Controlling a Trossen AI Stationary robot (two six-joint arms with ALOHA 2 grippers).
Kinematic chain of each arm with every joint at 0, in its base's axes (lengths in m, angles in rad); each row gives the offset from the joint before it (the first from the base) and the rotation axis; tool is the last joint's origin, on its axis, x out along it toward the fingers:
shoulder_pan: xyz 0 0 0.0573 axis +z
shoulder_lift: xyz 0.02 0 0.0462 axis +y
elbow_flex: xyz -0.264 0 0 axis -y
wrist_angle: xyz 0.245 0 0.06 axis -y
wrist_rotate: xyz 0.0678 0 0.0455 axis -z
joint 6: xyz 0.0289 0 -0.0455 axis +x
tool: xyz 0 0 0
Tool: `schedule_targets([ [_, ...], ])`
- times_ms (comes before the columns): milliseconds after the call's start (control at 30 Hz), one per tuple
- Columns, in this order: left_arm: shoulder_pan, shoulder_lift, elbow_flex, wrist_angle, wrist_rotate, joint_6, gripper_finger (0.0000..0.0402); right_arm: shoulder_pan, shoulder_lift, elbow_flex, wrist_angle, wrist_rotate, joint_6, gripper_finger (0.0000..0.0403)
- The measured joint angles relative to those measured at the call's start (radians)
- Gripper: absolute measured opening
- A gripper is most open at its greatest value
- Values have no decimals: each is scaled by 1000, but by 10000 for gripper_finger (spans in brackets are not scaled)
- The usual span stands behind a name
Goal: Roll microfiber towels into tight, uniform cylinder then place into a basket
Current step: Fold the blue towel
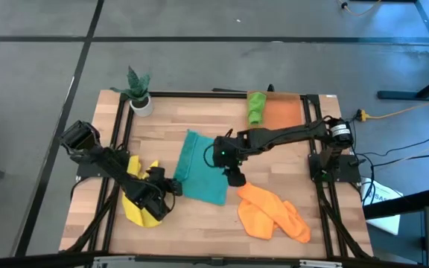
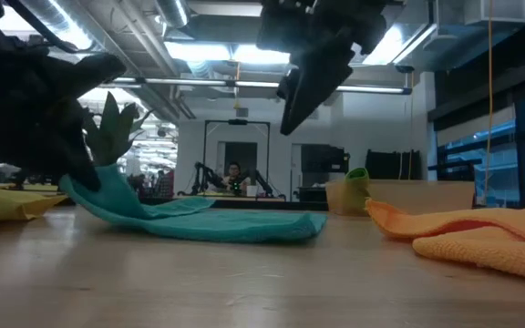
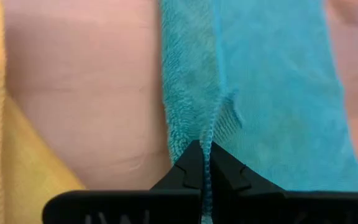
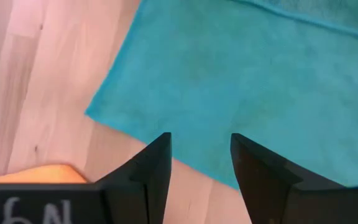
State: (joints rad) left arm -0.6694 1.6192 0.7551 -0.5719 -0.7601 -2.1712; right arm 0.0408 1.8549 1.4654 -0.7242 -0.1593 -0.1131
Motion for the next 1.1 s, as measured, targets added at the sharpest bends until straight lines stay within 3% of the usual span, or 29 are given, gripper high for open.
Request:
schedule_targets([
  [133,5,0,0,-6,70,-43,0,20,4,0,38,-2,-51,166],
  [400,32,0,0,-12,67,-50,0,41,66,-51,189,-7,-52,166],
  [600,34,0,0,-19,82,-11,0,38,128,-130,294,68,-7,166],
  [833,34,0,0,-12,90,5,0,38,184,-161,398,72,8,166],
  [1100,34,0,0,-49,70,-53,0,35,233,-159,399,70,53,166],
])
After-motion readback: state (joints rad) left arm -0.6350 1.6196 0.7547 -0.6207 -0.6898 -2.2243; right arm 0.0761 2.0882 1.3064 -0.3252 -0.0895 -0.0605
